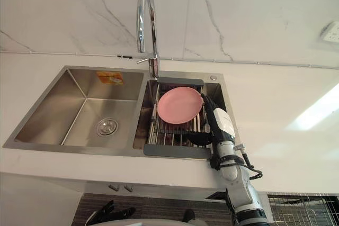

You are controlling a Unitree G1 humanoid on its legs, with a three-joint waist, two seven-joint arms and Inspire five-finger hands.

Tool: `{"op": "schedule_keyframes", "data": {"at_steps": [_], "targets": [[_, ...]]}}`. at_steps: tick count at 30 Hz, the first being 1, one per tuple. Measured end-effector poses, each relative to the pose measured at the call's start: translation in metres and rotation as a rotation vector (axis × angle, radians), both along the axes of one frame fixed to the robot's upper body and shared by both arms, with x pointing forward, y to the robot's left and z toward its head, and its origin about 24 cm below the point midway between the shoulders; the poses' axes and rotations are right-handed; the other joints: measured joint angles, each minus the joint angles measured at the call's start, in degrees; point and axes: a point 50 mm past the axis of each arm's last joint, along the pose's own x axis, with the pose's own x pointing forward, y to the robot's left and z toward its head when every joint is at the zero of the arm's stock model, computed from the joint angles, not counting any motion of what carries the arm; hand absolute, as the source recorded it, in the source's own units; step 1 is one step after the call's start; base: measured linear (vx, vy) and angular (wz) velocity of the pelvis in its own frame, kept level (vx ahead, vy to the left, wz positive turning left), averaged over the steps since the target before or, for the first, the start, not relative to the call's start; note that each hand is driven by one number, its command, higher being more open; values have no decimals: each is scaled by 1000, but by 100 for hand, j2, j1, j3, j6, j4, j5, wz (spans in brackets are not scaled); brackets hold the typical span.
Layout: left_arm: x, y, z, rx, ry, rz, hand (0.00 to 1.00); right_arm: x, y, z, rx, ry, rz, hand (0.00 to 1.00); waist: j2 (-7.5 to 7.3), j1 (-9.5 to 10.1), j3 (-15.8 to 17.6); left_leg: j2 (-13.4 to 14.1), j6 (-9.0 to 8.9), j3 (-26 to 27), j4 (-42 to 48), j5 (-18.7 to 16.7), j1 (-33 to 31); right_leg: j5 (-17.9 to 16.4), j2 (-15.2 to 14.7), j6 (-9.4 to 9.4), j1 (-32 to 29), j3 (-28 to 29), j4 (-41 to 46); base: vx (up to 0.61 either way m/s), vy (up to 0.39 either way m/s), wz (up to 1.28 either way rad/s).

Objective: Walk over to the sink, pick up the cup, carry it to the dishwasher, place the cup inside the dishwasher, then close the dishwasher door

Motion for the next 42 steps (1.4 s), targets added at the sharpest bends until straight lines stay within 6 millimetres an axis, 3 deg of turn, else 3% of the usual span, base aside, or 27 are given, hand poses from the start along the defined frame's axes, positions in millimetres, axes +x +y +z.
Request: {"op": "schedule_keyframes", "data": {"at_steps": [15,42], "targets": [[1,0,0,1,8,-19,100,2,-2,-5,9,-44,-95,100,-31,58,-14,-6,43,-8,-89,27,59,21,1,-7,38,-20,-1,-39,-4,1],[4,4,2,-8,11,-34,100,33,30,-6,-81,38,69,100,-112,110,74,-6,-7,-88,-133,127,21,63,-1,-14,24,-88,-2,-20,-2,1]]}}
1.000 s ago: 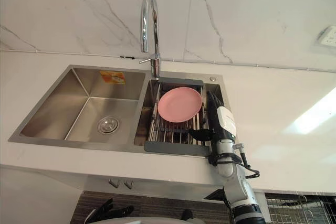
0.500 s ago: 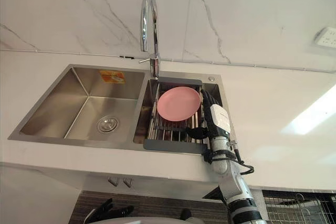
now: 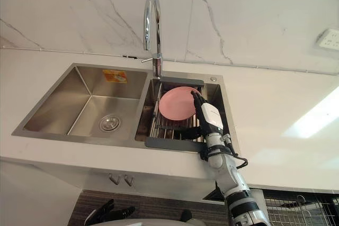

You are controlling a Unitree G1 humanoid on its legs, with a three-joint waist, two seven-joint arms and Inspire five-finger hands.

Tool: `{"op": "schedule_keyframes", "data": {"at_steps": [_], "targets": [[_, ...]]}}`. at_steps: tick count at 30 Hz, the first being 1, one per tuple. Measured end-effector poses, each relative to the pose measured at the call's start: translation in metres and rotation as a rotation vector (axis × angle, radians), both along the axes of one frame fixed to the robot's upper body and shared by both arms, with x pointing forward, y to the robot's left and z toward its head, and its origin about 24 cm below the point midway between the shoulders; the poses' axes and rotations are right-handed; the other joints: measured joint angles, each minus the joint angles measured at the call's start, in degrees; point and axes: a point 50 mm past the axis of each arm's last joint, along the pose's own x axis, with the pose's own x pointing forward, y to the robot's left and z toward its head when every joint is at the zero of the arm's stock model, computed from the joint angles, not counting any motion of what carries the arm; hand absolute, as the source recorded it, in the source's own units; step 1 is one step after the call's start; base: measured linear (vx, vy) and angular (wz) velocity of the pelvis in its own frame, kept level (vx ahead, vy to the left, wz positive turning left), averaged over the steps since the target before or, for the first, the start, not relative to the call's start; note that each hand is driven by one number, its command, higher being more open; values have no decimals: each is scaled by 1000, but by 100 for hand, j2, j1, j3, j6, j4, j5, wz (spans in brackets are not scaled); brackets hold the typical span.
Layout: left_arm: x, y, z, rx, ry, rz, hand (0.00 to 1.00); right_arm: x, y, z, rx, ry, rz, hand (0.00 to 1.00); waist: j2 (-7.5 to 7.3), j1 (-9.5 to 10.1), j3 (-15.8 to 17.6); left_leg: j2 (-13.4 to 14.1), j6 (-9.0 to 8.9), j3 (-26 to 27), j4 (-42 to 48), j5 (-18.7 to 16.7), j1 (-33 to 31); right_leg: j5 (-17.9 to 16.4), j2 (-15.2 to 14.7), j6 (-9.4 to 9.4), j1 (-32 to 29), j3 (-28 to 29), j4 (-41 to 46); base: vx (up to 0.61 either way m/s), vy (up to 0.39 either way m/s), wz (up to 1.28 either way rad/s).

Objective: Walk over to the sink, pick up the cup, carry it to the dishwasher, place the cup inside the dishwasher, then close the dishwasher door

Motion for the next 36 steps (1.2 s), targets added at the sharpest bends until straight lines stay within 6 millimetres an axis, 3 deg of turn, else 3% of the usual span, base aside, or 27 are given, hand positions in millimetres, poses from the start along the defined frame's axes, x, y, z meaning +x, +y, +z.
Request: {"op": "schedule_keyframes", "data": {"at_steps": [17,25,36], "targets": [[9,2,4,-16,-42,-1,100,28,1,6,0,94,18,100,-35,168,195,44,21,62,211,-14,-233,-15,13,-17,-162,107,-30,-9,3,-1],[9,2,4,-19,-40,-1,100,29,2,11,38,106,27,100,-59,145,207,46,19,132,208,-13,-232,-14,24,-17,-196,168,-29,30,34,-5],[9,0,4,-23,-38,1,100,21,-12,20,133,103,7,100,-85,138,180,18,32,166,67,-27,-51,54,21,-17,-81,172,4,89,55,2]]}}
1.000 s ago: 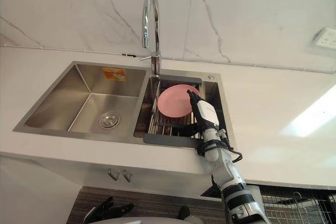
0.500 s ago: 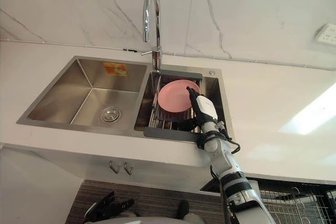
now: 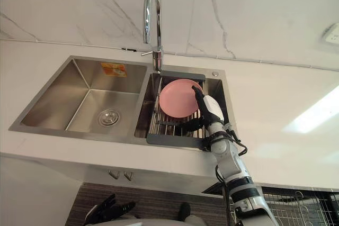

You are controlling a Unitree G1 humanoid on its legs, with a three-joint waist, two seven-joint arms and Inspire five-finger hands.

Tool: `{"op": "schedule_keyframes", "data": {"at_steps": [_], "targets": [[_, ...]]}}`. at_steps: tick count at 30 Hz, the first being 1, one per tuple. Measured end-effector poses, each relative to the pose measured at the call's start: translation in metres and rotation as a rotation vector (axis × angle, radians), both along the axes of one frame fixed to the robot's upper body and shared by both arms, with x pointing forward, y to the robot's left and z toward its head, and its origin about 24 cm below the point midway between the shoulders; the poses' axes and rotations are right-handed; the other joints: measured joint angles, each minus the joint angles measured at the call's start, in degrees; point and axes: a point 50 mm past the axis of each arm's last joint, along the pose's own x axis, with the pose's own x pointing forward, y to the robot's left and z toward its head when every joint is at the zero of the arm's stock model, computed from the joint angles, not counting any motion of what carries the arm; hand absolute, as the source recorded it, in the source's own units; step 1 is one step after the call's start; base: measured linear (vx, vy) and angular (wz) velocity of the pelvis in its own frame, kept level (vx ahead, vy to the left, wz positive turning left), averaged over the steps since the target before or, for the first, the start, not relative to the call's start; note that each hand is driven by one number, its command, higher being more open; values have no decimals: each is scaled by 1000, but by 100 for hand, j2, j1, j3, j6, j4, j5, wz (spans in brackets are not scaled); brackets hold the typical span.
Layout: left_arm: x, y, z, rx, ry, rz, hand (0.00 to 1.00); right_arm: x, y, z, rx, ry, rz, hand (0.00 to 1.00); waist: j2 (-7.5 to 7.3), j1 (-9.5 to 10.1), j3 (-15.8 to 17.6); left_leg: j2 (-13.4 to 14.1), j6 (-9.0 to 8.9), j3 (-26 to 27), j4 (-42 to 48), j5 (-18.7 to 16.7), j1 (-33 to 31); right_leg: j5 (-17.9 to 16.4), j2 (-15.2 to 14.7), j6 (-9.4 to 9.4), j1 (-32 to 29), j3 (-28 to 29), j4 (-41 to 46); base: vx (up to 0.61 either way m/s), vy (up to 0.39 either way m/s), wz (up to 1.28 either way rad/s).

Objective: Walk over to the sink, pick up the cup, carry it to the dishwasher, place the cup inside the dishwasher, then close the dishwasher door

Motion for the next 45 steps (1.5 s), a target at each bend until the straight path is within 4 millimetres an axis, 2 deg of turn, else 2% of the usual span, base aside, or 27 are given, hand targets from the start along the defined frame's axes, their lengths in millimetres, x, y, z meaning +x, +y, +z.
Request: {"op": "schedule_keyframes", "data": {"at_steps": [5,22,32,40,45], "targets": [[-1,1,0,-1,3,5,100,-2,-1,2,10,1,10,100,-21,-10,-12,-38,4,149,126,-7,77,-29,-47,40,68,109,1,57,57,-10],[-3,2,-1,1,9,8,100,-3,-6,4,-46,-16,0,100,-47,-43,-23,-29,70,-3,133,-129,60,-123,-64,88,93,-25,74,-28,-6,5],[-4,1,-1,0,6,9,100,-11,5,17,-132,-229,44,100,-18,-46,-38,-19,68,-10,206,-130,18,-126,-65,86,92,-28,73,-3,0,0],[-6,0,-2,0,6,11,100,-24,23,42,-143,-469,137,100,16,-64,-62,-13,66,-9,294,-132,-11,-127,-69,85,94,-11,73,-25,-5,-1],[-7,-1,-2,-2,6,11,100,-25,25,41,-188,-475,156,100,38,-63,-81,-9,66,-24,294,-132,-20,-127,-70,84,97,-38,73,-7,-2,0]]}}
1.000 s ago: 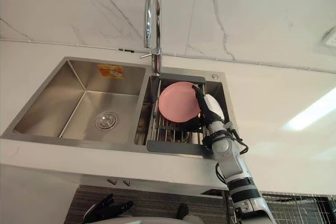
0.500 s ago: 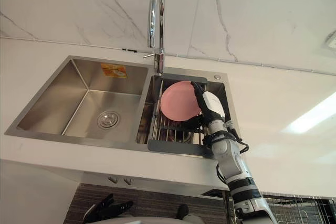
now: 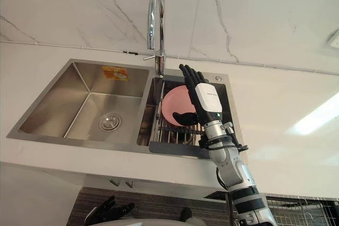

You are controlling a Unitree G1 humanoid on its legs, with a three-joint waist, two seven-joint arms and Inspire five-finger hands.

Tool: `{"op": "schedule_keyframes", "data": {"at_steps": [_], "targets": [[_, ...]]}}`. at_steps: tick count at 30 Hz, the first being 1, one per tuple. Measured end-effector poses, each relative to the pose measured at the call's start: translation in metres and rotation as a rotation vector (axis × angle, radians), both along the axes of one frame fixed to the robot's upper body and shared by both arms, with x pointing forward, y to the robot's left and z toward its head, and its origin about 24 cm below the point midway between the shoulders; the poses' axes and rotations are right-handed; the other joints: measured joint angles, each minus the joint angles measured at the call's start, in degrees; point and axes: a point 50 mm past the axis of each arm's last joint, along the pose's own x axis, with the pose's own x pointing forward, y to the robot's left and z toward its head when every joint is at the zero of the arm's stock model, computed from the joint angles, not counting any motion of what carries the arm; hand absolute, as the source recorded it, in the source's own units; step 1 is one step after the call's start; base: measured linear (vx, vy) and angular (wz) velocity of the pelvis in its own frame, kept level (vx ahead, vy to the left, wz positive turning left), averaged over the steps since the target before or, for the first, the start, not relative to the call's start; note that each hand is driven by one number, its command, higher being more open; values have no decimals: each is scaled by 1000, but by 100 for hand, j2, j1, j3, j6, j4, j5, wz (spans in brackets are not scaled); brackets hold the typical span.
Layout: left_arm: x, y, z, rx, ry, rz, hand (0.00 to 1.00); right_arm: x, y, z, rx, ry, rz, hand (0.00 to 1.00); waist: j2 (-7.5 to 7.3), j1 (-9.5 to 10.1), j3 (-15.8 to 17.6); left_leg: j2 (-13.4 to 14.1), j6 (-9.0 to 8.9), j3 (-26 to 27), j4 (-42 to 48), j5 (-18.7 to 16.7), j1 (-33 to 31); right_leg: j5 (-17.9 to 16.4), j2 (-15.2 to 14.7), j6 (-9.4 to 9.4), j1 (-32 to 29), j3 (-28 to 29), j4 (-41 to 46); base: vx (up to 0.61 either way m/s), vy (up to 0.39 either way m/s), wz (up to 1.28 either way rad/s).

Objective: Walk over to the sink, pick up the cup, carry it to the dishwasher, place the cup inside the dishwasher, then close the dishwasher door

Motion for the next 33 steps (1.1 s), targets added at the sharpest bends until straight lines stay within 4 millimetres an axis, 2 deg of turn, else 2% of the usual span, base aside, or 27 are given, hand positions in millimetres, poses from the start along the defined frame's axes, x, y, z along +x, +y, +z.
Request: {"op": "schedule_keyframes", "data": {"at_steps": [6,13,24,33], "targets": [[0,0,0,0,1,-1,100,-1,6,-10,-64,46,40,100,-2,8,-15,1,0,-15,-1,0,-10,0,-2,0,0,-17,0,-5,-1,0],[0,0,0,0,1,-7,100,-2,7,-35,-146,173,65,100,-3,20,-26,-2,0,-20,9,0,-21,0,-8,0,-1,-26,0,0,0,0],[0,0,0,0,3,-7,100,-3,4,-41,-225,188,66,100,-8,20,-31,-1,0,-19,47,0,-40,0,-13,0,-1,-25,2,0,0,0],[-1,0,0,-2,11,-8,100,-2,-8,-44,-245,205,10,100,-7,26,-70,-2,0,-21,49,0,-41,0,-16,0,-1,-27,8,0,0,0]]}}
